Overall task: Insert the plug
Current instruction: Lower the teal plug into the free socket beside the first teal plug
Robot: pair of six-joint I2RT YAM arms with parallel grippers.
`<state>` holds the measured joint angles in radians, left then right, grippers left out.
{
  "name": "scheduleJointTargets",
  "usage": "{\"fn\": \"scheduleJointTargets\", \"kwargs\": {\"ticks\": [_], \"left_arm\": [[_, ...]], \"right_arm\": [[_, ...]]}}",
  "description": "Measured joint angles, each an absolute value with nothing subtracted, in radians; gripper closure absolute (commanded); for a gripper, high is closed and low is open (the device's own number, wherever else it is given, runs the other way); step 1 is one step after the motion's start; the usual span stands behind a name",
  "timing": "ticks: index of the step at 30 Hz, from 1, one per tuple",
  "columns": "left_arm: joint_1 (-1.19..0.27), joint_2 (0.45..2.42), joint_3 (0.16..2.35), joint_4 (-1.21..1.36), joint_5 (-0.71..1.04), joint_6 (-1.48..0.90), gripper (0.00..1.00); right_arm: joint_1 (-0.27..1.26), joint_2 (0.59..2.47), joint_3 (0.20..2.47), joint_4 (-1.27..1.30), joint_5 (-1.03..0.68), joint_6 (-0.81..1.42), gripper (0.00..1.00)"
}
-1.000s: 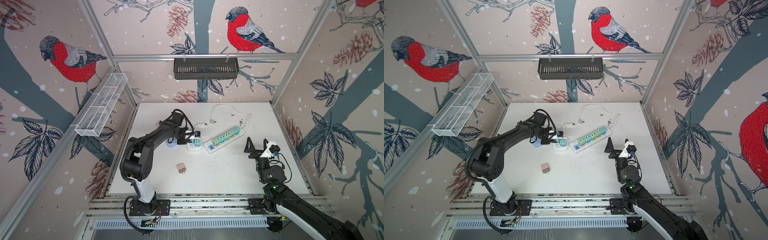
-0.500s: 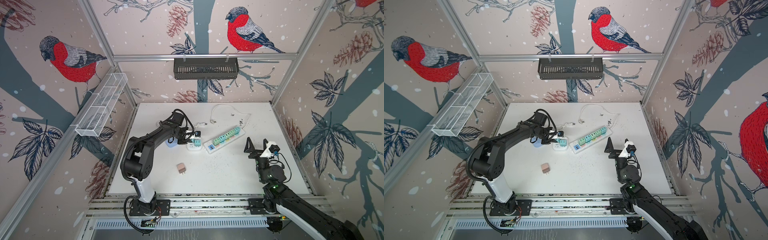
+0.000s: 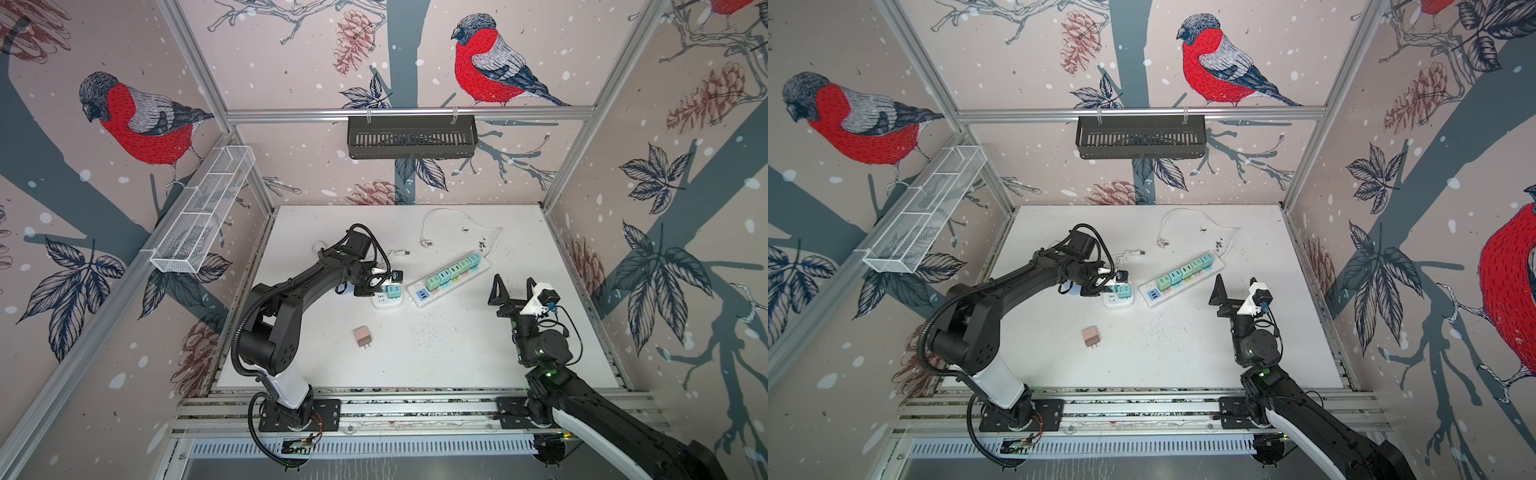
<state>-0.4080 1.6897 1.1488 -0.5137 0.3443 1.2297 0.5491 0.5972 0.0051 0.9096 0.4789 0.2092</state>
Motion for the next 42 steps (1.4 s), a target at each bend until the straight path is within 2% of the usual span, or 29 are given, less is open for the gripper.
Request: {"fn": "scheduleJointTargets", "kwargs": {"ticks": [9, 25, 42], "left_arm": [[-0.429, 1.606, 1.120, -0.487, 0.292, 1.149, 1.00], [-0.474, 1.647, 1.143, -0.507, 0.207, 0.990, 1.00], [-0.482, 1.604, 1.119, -0.543, 0.221, 0.934, 1.00]], "right_arm": [[0.549, 0.599, 0.005, 0.910, 0.479, 0.209, 0.00], [0.549, 0.603, 0.005, 0.910, 0.478, 0.209, 0.00], [0.548, 0.607, 0.005, 0.910, 0.477, 0.209, 0.00]]}}
